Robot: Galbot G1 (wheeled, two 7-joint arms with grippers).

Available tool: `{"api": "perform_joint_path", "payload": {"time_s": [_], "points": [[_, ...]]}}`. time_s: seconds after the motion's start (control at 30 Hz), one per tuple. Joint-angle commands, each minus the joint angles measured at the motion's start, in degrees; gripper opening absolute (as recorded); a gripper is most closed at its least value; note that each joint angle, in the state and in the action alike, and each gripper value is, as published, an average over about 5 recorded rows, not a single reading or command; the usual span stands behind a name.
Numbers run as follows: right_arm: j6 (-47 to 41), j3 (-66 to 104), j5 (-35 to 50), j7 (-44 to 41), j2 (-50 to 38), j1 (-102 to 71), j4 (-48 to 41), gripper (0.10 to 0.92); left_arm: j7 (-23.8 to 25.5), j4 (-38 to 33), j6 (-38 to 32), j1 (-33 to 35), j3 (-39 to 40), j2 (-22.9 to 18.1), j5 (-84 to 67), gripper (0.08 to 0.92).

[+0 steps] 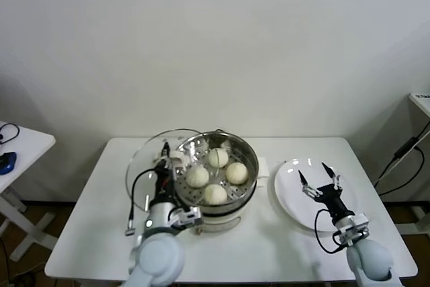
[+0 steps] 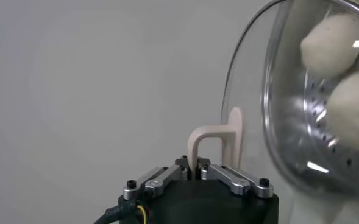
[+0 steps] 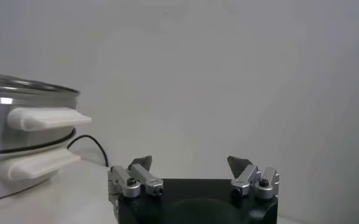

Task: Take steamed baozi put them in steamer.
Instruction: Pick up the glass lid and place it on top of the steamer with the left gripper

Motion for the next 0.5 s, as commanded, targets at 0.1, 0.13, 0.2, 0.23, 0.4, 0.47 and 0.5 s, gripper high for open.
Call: {"api": "perform_joint_path", "payload": {"time_s": [0.1,0.13,0.2,0.23,0.4,0.47,0.5], "points": [[0.2,0.4,-0.8,-0.1,0.8,0.4,-0.7,0.823,6.5,3.6,2.9,-7.3,8.9,-3.9,4.5,0.152],[0.3,0.5,-0.9,-0.1,0.9,0.4,-0.8,0.823,6.7,4.0,2.9,-7.6,9.2,-4.4,4.8,0.152],[0.3,0.6,-1.0,-0.2,1.2,0.4,-0.9,0.823,7.1,5.0,2.9,-8.3,9.6,-5.0,5.2,0.152],[0.4,0.7,-1.0,-0.2,1.3,0.4,-0.9,0.823,7.1,5.4,2.8,-8.5,9.8,-5.3,5.4,0.152],[0.6,1.2,-1.3,-0.4,1.5,0.2,-1.2,0.823,7.1,7.4,2.5,-8.7,9.9,-7.6,5.8,0.152],[0.7,1.4,-1.4,-0.5,1.6,0.2,-1.2,0.823,7.0,8.1,2.6,-8.8,9.8,-8.7,6.2,0.152],[0.7,1.5,-1.4,-0.5,1.6,0.1,-1.2,0.823,7.0,8.5,2.6,-8.8,9.6,-9.3,6.6,0.152]]}}
